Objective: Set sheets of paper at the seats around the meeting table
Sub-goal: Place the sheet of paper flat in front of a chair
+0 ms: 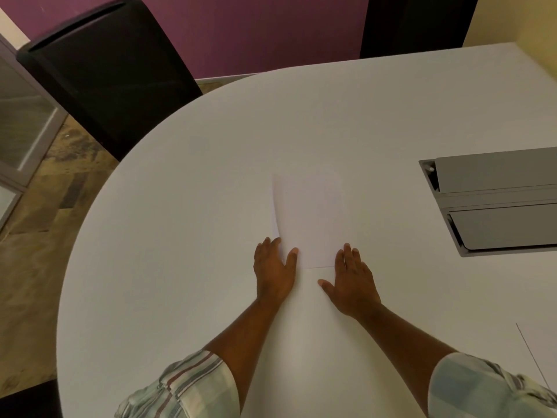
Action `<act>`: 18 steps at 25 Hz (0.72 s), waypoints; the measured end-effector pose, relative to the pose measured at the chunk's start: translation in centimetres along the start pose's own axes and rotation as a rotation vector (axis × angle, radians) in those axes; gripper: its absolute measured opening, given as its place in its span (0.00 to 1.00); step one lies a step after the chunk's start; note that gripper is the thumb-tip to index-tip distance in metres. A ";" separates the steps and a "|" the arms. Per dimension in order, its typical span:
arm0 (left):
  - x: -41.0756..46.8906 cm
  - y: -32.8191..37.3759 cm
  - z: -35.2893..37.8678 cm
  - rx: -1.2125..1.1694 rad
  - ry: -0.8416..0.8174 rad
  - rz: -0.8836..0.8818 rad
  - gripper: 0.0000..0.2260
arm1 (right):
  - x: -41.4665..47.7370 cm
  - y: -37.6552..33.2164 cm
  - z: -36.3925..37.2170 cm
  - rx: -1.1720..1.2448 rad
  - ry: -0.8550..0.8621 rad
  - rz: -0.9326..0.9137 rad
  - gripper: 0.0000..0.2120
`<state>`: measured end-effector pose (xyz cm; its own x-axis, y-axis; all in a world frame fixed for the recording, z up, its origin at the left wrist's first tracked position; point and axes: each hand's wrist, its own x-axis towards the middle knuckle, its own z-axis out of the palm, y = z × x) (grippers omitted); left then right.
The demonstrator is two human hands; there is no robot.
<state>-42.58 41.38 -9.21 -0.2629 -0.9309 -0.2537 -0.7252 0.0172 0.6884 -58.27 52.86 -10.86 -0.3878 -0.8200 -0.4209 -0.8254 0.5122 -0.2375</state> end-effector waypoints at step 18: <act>7.9 4.9 -1.2 -0.262 0.059 -0.206 0.10 | -0.1 0.9 0.0 0.064 0.062 -0.024 0.44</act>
<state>-47.38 33.70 -7.03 -0.0845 -0.9247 -0.3712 -0.5687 -0.2612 0.7800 -58.92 53.40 -11.01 -0.3950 -0.8453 -0.3597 -0.8074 0.5062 -0.3031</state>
